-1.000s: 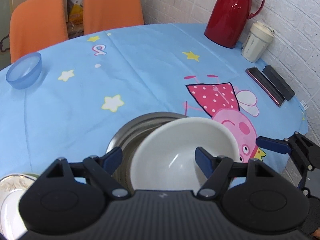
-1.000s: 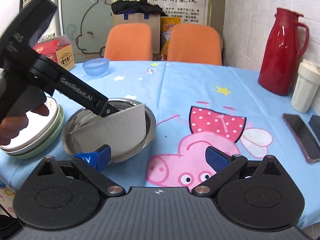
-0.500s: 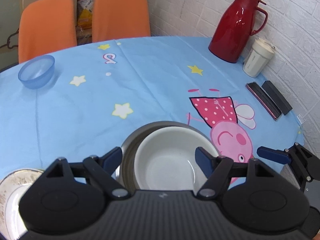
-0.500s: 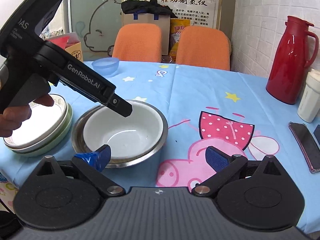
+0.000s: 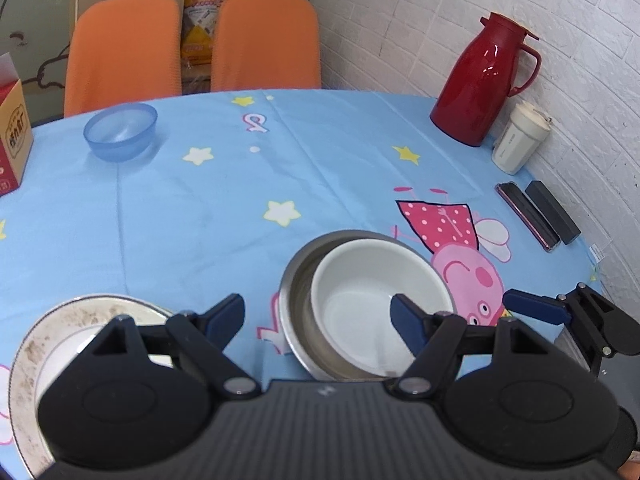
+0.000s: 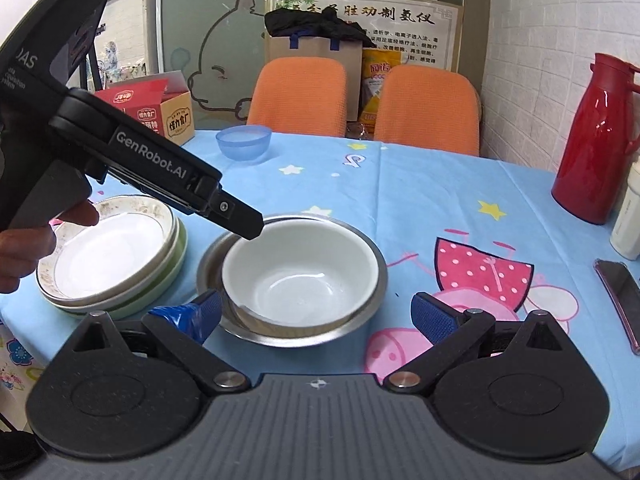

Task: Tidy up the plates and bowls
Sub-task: 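Open both grippers and move them to the blue plastic bowl, then grasp the blue bowl rim with the left gripper while the right gripper grasps it too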

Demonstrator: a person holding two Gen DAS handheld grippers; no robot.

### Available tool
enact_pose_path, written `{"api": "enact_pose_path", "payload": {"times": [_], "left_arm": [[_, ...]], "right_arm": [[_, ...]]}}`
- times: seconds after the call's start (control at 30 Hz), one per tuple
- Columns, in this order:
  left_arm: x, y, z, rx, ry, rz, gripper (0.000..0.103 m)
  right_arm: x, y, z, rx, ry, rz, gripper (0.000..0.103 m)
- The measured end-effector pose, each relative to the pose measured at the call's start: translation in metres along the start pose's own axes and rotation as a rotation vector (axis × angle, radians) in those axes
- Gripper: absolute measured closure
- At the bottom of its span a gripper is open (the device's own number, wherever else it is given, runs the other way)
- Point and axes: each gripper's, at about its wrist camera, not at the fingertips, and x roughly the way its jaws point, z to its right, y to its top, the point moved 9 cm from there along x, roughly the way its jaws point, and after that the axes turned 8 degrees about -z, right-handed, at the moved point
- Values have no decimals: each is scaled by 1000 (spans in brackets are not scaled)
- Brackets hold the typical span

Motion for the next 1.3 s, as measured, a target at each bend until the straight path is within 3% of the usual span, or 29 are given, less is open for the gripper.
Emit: {"api": "enact_pose_path", "payload": {"times": [0.23, 0.5, 0.77, 0.97, 1.1, 1.3], "left_arm": [[-9, 0, -38, -43, 31, 8, 30], [-16, 13, -107, -113, 96, 17, 30], [-21, 91, -194, -191, 214, 108, 30], [24, 158, -237, -218, 213, 93, 29], [69, 173, -258, -236, 216, 26, 29], [112, 182, -274, -255, 196, -20, 29]], "right_arm": [[9, 17, -16, -33, 13, 3, 14], [38, 57, -35, -104, 52, -9, 14], [97, 144, -57, -167, 141, -12, 14], [186, 191, -76, -226, 182, -116, 14], [247, 195, -84, -204, 223, -216, 14], [297, 194, -93, -192, 235, -254, 14]]}}
